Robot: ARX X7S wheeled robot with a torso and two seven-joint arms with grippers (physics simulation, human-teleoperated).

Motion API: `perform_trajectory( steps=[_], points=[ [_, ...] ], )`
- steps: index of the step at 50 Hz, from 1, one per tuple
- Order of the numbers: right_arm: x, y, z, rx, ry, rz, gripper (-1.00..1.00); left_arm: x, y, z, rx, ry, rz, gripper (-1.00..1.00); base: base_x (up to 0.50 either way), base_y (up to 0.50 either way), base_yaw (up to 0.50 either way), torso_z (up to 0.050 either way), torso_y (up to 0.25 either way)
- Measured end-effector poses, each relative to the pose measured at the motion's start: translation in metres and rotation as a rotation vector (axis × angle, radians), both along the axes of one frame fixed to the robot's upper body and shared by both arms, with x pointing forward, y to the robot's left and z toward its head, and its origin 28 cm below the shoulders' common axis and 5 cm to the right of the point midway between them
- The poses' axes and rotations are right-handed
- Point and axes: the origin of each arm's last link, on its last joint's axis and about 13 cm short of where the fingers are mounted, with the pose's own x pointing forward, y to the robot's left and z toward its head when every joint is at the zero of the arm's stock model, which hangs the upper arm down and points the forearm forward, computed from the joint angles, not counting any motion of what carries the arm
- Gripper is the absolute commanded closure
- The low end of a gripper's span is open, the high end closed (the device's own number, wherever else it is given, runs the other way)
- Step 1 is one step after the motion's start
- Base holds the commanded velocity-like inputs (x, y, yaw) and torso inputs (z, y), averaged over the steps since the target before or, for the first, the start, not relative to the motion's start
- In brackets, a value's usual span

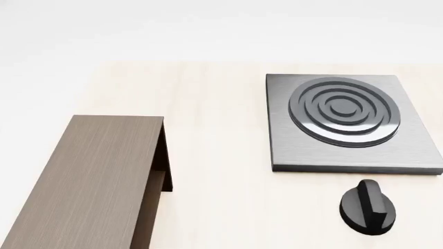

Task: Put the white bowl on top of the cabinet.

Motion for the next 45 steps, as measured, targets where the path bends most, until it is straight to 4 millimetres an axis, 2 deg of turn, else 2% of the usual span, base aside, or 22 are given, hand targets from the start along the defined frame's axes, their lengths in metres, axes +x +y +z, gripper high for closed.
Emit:
perform_trajectory(
  steps=[25,45],
  points=[
    [-0.006,0.024,0.029,0.003,-0.055,0.089,1.0,0.0,0.0,-0.001,-0.007,-0.004,-0.002,-1.0,0.0,0.0,0.0,0.0,0.0],
    [-0.011,0.051,0.084,-0.074,-0.188,0.248,1.0,0.0,0.0,-0.001,-0.01,-0.005,-0.003,-1.0,0.0,0.0,0.0,0.0,0.001]
  ],
)
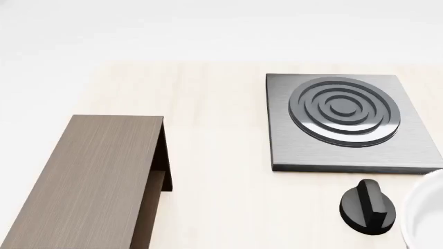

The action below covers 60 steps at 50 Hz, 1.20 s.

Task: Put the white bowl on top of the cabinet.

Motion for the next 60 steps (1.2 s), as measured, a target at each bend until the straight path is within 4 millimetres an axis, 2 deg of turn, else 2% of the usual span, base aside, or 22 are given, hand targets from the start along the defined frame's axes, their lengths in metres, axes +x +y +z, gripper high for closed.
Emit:
perform_trajectory(
  steps=[12,20,38,60],
  points=[
    [-0.006,0.016,0.031,-0.053,-0.086,0.091,1.0,0.0,0.0,0.0,-0.001,-0.001,-0.001,-1.0,0.0,0.0,0.0,0.0,0.001],
    [-0.006,0.023,0.044,-0.075,-0.124,0.138,1.0,0.0,0.0,0.0,-0.002,-0.001,-0.002,-1.0,0.0,0.0,0.0,0.0,0.0],
    [0.006,0.031,0.058,-0.079,-0.174,0.226,1.0,0.001,0.0,-0.001,-0.008,-0.002,-0.004,-1.0,0.0,0.0,0.0,0.0,0.001],
    [0.033,0.048,0.069,-0.086,-0.208,0.389,1.0,0.0,0.001,-0.001,-0.012,-0.006,-0.003,-1.0,0.0,0.0,0.0,0.0,0.001]
  ],
)
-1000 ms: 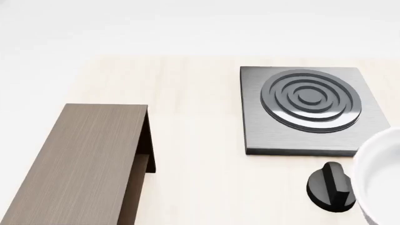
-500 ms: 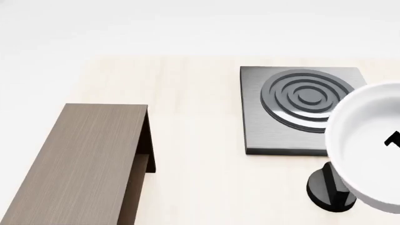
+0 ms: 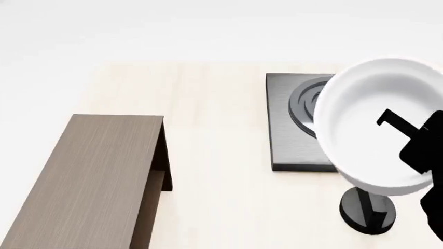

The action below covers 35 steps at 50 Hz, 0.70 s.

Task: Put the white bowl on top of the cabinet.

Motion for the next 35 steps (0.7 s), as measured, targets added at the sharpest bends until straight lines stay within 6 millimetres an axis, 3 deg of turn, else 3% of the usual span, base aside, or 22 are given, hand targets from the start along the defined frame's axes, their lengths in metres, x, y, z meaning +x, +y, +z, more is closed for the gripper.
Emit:
perform_trajectory(
  steps=[35],
  points=[
    [0.036,0.036,0.023,-0.076,-0.024,0.236,1.0,0.0,0.0,0.0,-0.001,-0.004,0.001,-1.0,0.0,0.0,0.0,0.0,0.001]
  ],
)
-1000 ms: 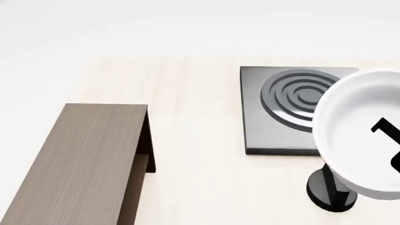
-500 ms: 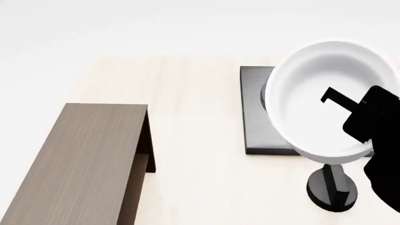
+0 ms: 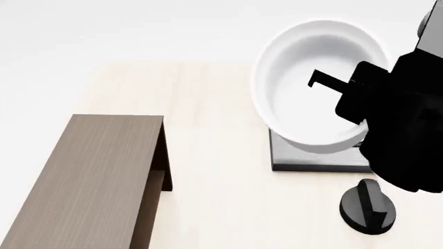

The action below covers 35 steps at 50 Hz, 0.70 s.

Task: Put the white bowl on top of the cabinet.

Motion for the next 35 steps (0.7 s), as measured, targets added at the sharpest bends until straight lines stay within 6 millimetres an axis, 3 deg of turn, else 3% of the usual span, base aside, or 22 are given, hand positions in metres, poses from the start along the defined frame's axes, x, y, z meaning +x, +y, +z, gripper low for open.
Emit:
perform_trajectory(
  steps=[35],
  points=[
    [0.023,0.055,0.023,0.047,0.002,0.305,1.0,-0.001,0.0,0.0,-0.006,-0.004,0.002,-1.0,0.0,0.0,0.0,0.0,0.001]
  ],
)
